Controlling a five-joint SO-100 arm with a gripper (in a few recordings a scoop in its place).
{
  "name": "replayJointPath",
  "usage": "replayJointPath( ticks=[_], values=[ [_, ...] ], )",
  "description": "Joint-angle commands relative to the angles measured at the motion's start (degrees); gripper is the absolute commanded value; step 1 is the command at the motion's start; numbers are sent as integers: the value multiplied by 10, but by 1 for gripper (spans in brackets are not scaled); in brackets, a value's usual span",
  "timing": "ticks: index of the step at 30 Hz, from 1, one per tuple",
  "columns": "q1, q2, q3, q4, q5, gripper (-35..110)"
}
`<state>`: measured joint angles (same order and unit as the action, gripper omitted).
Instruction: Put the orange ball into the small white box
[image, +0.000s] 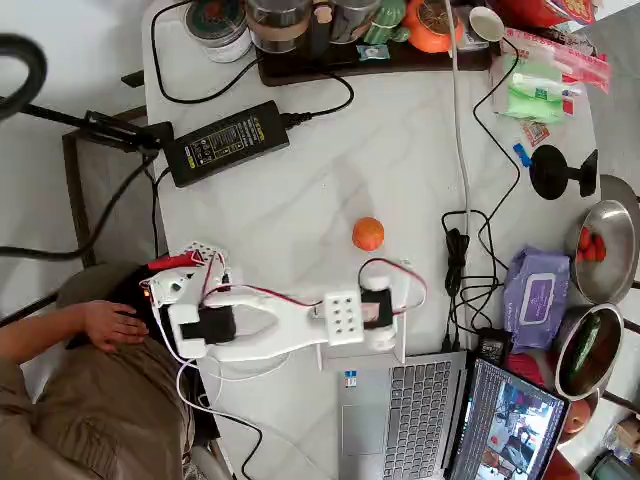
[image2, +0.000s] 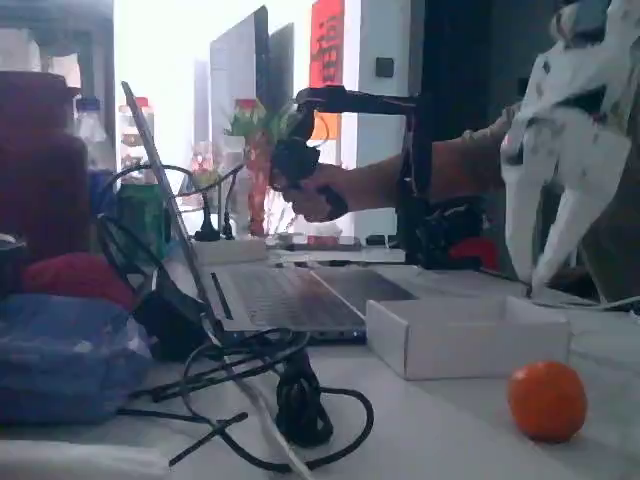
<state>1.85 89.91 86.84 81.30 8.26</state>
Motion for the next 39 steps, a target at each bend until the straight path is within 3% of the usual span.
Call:
replayJointPath(
  ticks=[1, 10, 34, 39],
  values=[
    [2, 1, 11, 0, 3, 2],
    [-156, -1, 12, 10, 3, 2],
    [-92, -1, 11, 11, 2, 2],
    [-92, -1, 12, 12, -25, 17]
  ],
)
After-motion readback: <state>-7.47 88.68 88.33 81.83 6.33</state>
